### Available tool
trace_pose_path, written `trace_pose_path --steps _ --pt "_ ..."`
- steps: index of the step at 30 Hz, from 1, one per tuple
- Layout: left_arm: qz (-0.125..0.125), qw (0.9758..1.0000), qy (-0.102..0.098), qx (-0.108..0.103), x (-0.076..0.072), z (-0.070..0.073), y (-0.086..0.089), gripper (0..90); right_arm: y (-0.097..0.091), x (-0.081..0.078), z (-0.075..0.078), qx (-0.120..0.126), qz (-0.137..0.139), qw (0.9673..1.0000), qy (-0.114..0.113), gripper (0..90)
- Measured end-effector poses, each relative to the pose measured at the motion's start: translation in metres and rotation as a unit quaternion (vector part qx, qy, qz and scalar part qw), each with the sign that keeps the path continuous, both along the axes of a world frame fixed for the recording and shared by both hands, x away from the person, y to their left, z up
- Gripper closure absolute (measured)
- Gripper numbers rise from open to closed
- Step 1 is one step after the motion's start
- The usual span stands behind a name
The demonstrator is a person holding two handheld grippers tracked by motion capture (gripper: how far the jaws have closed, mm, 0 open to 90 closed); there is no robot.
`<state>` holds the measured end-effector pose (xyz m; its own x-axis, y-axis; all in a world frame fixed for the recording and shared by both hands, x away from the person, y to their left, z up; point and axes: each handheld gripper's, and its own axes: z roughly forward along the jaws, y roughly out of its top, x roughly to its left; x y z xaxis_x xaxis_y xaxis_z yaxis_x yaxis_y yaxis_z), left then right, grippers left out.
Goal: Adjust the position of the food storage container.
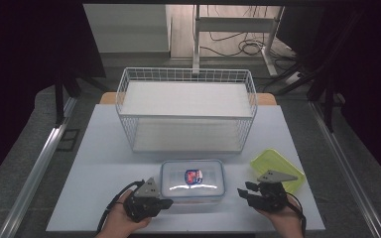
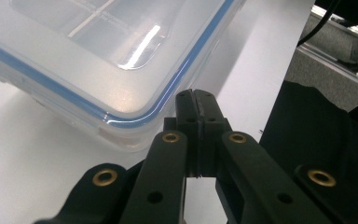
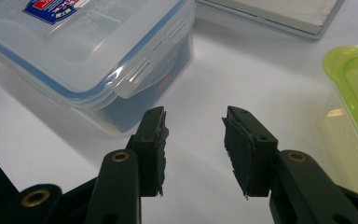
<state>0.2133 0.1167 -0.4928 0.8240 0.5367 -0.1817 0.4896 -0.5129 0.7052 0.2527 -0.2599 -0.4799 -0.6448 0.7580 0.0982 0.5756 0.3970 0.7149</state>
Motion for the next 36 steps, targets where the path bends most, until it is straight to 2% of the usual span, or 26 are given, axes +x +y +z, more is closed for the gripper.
trace_pose_path --steps 5,7,10,11,13,16,20,23,26,28,33,36 --pt "0.006 1.0 -0.001 -0.005 -0.002 0.002 0.003 90.0 0.0 -0.001 -0.001 0.005 0.001 1.0 -0.001 55.8" --pt "0.018 0.9994 -0.002 -0.028 -0.004 0.006 0.007 89.0 -0.001 -0.001 0.0 0.008 -0.001 0.9999 -0.007 50.4" --pt "0.047 0.9969 -0.002 -0.063 -0.006 0.011 0.018 74.4 -0.002 -0.002 0.0 0.019 -0.005 0.9997 -0.012 44.3" --pt "0.057 0.9961 -0.003 -0.068 -0.006 0.013 0.021 70.2 -0.002 -0.001 0.0 0.025 -0.004 0.9996 -0.015 42.0" --pt "0.09 0.9923 0.0 -0.085 -0.004 0.016 0.029 57.0 -0.002 0.0 0.0 0.029 -0.008 0.9994 -0.016 37.8" --pt "0.119 0.9885 0.006 -0.094 0.002 0.016 0.04 43.9 0.0 0.001 -0.001 0.035 -0.005 0.9992 -0.015 35.1" --pt "0.159 0.9836 0.012 -0.084 0.012 0.009 0.053 29.7 0.002 0.002 0.0 0.051 0.001 0.9986 -0.012 32.4" --pt "0.171 0.9814 0.029 -0.083 0.021 0.001 0.06 25.6 0.003 0.005 0.0 0.064 0.003 0.9979 -0.007 30.2" --pt "0.182 0.9796 0.034 -0.079 0.027 -0.003 0.063 23.9 0.004 0.009 -0.001 0.074 0.004 0.9973 0.0 29.2" --pt "0.184 0.9793 0.034 -0.078 0.029 -0.004 0.064 22.6 0.005 0.011 -0.002 0.077 0.006 0.997 0.002 28.6" --pt "0.199 0.9764 0.037 -0.076 0.034 -0.005 0.062 17.5 0.009 0.013 0.0 0.081 0.011 0.9966 0.007 28.3" --pt "0.198 0.9764 0.038 -0.078 0.036 -0.005 0.06 17.4 0.012 0.014 0.001 0.085 0.014 0.9963 0.006 27.9"
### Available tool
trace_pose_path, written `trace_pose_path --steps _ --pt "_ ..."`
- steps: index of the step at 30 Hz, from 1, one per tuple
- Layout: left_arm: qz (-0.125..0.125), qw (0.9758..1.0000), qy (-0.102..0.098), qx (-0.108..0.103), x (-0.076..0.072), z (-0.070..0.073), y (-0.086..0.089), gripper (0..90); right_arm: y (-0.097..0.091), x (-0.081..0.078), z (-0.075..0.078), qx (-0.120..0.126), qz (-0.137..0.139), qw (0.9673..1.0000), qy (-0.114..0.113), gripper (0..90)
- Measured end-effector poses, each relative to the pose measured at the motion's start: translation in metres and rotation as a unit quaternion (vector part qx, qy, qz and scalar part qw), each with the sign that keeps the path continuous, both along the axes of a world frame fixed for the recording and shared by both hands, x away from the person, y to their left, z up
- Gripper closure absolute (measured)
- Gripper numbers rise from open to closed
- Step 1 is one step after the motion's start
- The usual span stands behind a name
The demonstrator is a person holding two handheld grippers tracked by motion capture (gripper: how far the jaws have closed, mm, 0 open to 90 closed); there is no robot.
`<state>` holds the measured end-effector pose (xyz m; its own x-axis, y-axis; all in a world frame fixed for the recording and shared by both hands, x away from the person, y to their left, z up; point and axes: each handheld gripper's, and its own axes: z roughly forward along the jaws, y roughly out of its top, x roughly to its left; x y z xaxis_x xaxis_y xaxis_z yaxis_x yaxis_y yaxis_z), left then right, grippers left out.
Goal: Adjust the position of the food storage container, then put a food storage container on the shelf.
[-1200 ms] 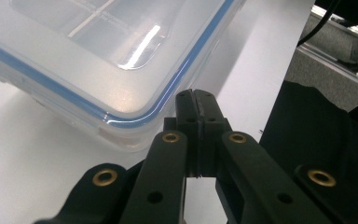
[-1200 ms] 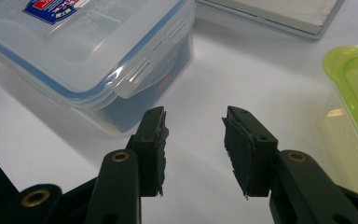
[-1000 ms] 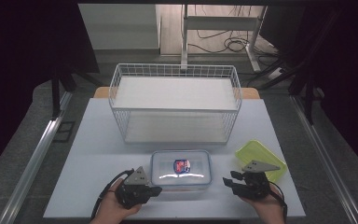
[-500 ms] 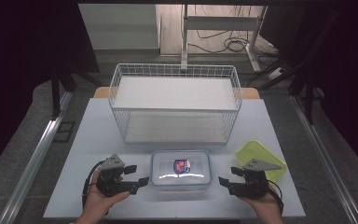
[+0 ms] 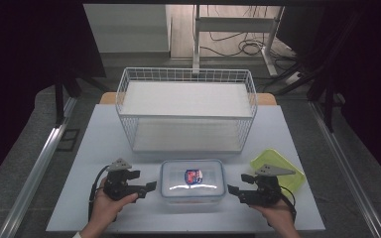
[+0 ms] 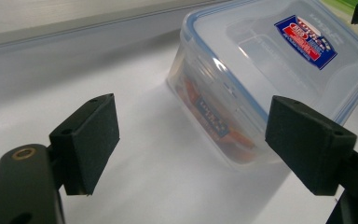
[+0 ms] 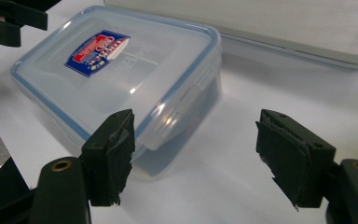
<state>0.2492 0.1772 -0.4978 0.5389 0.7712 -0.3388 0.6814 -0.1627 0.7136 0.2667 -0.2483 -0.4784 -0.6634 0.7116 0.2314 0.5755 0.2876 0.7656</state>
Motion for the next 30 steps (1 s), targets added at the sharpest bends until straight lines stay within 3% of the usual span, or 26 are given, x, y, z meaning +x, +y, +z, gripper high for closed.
trace_pose_path --steps 9,21,30 --pt "-0.004 1.0 -0.006 -0.003 0.0 0.002 -0.005 17.6 0.005 0.003 0.003 0.01 0.002 0.9999 0.002 27.3" --pt "-0.013 0.9997 0.005 -0.018 0.004 -0.003 -0.014 17.5 0.013 0.01 0.003 0.021 0.006 0.9997 0.013 26.2" --pt "-0.022 0.998 0.039 -0.044 0.01 -0.011 -0.019 17.7 0.021 0.014 0.0 0.028 0.012 0.9991 0.03 24.5"
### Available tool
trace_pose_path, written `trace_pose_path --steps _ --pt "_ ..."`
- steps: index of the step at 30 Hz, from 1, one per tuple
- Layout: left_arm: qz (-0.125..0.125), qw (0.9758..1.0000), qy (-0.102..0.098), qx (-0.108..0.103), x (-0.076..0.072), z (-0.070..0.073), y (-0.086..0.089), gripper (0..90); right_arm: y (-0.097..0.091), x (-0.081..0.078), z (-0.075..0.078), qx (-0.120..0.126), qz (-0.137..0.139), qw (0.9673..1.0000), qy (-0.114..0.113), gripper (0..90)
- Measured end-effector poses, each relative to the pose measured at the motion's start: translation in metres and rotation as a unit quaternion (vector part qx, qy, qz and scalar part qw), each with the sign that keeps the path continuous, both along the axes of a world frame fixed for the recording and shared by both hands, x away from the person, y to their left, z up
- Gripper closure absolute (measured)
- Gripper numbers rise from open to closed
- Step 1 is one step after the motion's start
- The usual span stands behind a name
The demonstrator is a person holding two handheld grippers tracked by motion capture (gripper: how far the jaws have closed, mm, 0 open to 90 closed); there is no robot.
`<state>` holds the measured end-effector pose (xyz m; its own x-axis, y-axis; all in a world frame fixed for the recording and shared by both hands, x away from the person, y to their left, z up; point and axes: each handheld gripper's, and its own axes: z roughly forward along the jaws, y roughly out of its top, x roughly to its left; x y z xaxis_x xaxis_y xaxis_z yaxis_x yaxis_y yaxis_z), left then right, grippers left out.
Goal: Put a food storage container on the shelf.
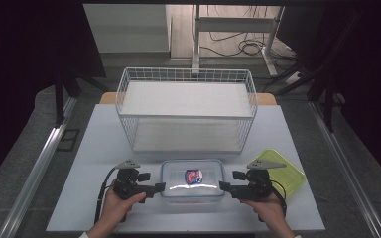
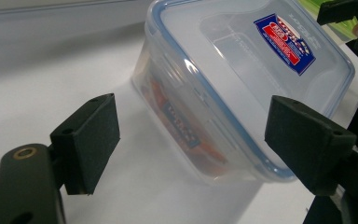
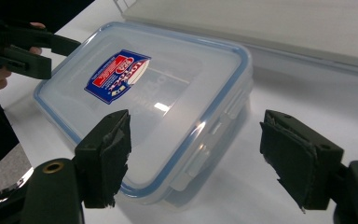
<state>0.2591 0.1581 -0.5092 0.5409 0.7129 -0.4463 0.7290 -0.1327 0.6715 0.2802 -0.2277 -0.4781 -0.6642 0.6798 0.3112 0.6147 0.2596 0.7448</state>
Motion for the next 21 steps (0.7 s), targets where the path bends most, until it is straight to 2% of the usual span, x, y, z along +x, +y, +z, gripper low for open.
trace_pose_path --steps 3,9,11,14,16,21 --pt "-0.001 0.9997 0.014 -0.02 0.005 -0.002 -0.001 17.8 0.004 0.002 -0.003 -0.002 0.003 1.0 0.005 24.1" --pt "-0.005 0.999 0.026 -0.035 0.009 -0.005 -0.002 18.3 0.007 0.007 -0.008 0.004 0.006 0.9997 0.022 23.2" --pt "-0.011 0.9979 0.04 -0.05 0.012 -0.008 -0.003 18.3 0.007 0.009 -0.009 0.006 0.007 0.9996 0.027 23.0" --pt "-0.019 0.9965 0.05 -0.064 0.015 -0.01 -0.004 18.4 0.01 0.011 -0.011 0.017 0.011 0.9991 0.037 22.5" --pt "-0.022 0.9955 0.056 -0.073 0.017 -0.012 -0.005 18.8 0.012 0.012 -0.013 0.014 0.013 0.9989 0.043 21.8" --pt "-0.037 0.9938 0.065 -0.083 0.018 -0.013 -0.007 20.4 0.014 0.016 -0.018 0.028 0.018 0.9973 0.066 20.0"
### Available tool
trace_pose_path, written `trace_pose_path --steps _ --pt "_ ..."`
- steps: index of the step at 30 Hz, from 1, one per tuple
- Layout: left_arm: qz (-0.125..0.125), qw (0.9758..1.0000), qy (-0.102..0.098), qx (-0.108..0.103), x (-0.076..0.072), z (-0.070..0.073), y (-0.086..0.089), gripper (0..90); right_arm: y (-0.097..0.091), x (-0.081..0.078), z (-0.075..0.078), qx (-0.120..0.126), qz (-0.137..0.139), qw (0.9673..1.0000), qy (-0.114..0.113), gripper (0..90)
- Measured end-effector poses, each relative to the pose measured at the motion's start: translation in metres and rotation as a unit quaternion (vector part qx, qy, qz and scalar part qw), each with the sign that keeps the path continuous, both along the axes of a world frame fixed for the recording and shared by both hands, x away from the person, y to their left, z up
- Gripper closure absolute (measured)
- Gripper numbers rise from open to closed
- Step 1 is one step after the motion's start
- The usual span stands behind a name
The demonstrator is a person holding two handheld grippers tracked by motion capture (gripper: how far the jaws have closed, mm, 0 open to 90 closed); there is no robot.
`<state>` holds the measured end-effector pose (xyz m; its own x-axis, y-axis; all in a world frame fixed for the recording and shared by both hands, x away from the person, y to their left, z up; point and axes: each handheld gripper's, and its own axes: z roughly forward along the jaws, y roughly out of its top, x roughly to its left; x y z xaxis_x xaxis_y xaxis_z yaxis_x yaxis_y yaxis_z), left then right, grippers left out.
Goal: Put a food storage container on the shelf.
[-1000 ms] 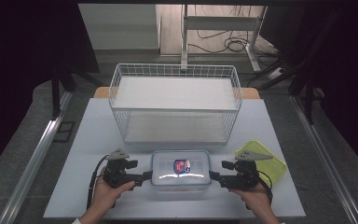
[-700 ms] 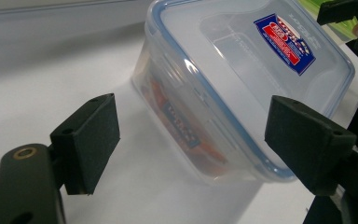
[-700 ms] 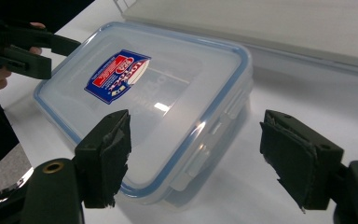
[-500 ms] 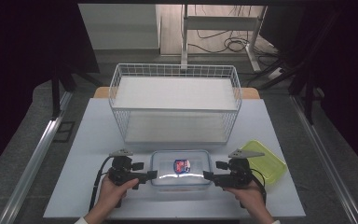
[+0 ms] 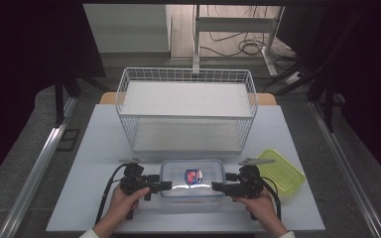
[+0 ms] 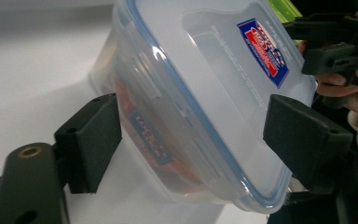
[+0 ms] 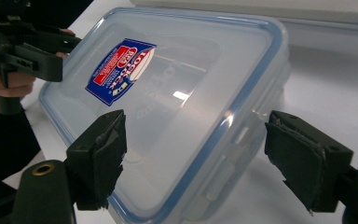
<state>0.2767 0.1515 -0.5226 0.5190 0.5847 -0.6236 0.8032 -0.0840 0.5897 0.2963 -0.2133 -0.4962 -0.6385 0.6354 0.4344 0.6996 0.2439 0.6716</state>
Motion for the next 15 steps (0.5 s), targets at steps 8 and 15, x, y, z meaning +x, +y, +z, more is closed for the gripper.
trace_pose_path --steps 8,15 --pt "-0.01 0.9999 0.001 -0.01 0.0 -0.001 -0.003 24.2 -0.003 0.01 -0.01 0.043 0.0 0.9969 0.066 20.0" --pt "-0.008 0.9999 -0.005 -0.011 -0.002 0.001 -0.002 26.9 -0.005 0.011 -0.01 0.052 -0.003 0.9958 0.075 23.6"
